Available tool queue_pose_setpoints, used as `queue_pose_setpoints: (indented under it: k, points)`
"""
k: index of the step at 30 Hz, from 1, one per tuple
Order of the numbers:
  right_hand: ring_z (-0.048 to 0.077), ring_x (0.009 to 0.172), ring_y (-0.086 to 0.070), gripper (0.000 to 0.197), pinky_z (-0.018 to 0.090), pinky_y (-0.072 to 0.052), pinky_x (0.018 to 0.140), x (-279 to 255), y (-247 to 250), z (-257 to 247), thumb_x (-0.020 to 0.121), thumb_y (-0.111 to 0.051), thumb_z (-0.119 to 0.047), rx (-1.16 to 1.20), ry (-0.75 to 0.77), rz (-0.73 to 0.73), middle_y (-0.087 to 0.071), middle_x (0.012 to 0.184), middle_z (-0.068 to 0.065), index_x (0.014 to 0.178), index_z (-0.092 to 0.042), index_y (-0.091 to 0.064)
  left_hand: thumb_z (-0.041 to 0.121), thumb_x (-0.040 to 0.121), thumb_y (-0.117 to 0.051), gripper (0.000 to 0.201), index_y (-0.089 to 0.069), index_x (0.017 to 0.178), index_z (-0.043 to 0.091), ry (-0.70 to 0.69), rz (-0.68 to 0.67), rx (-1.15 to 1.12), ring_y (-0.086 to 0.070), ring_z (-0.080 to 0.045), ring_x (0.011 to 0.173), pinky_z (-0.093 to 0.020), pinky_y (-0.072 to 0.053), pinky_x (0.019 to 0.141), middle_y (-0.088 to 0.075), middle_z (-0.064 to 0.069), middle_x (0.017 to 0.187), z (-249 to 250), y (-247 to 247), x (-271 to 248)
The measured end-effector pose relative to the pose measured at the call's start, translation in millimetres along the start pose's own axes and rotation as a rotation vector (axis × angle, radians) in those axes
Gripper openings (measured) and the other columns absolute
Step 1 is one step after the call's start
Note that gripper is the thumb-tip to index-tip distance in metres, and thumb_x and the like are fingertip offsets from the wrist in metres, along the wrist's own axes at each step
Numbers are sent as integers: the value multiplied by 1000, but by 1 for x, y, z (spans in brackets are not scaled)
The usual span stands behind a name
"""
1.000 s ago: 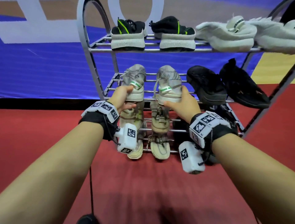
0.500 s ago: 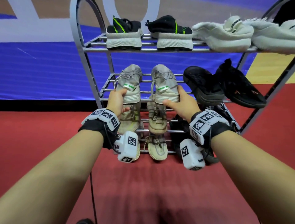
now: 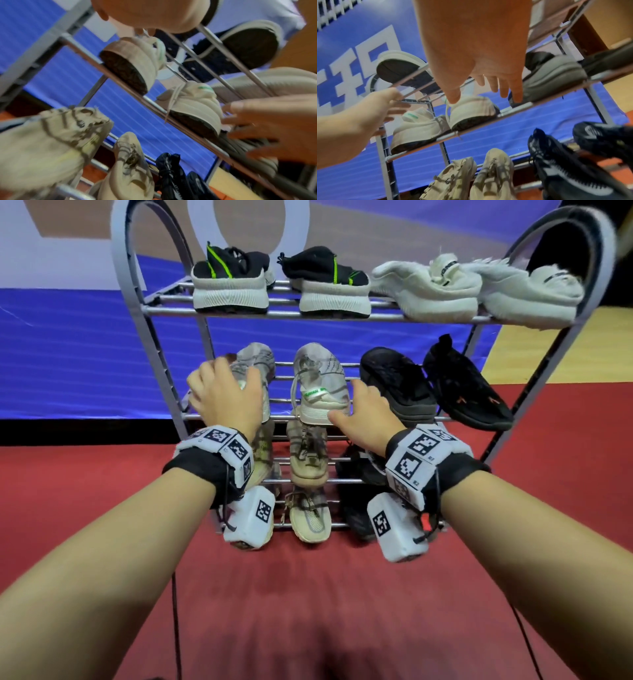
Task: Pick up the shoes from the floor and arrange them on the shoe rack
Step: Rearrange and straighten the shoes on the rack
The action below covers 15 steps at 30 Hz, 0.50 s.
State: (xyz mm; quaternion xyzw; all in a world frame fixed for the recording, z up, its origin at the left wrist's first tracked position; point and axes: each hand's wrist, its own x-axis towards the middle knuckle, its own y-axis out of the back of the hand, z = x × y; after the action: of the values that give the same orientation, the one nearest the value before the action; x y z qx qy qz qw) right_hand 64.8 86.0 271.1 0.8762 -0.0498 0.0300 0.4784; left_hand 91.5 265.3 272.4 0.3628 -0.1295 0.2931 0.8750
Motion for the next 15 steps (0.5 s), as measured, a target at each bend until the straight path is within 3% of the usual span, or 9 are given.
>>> queue_pose_setpoints:
  k: [4, 7, 11, 15]
  points:
    - [33, 123, -47, 58, 43, -41, 100, -18, 48, 12, 91, -50, -36, -160, 83, 19, -53, 130, 15, 139, -8, -33, 32, 83, -41, 44, -60, 116, 10, -421, -150, -42, -38, -31, 121, -38, -31, 98, -53, -11, 117, 40, -14, -21]
    - [32, 122, -48, 53, 44, -43, 99, -31, 79, 33, 90, -50, -36, -299, 41, 15, -56, 127, 13, 136, -12, -39, 30, 84, -42, 39, -61, 113, 13, -531, -282, -119, -41, -28, 119, -34, -32, 95, -54, -9, 115, 71, -31, -39]
    - [35, 123, -44, 44, 45, -42, 99, -39, 102, 73, 90, -48, -32, -396, -101, 63, -52, 129, 17, 126, -7, -47, 24, 89, -49, 28, -59, 114, 16, -436, -475, -248, -55, -25, 106, -35, -42, 95, -54, -6, 119, 103, -59, -55]
    - [39, 129, -36, 49, 44, -36, 105, -41, 107, 112, 92, -48, -31, -330, -311, 143, -38, 138, 20, 133, -5, -41, 29, 88, -49, 35, -54, 117, 10, -288, -638, -191, -55, -27, 109, -40, -44, 95, -54, -10, 124, 111, -88, -60]
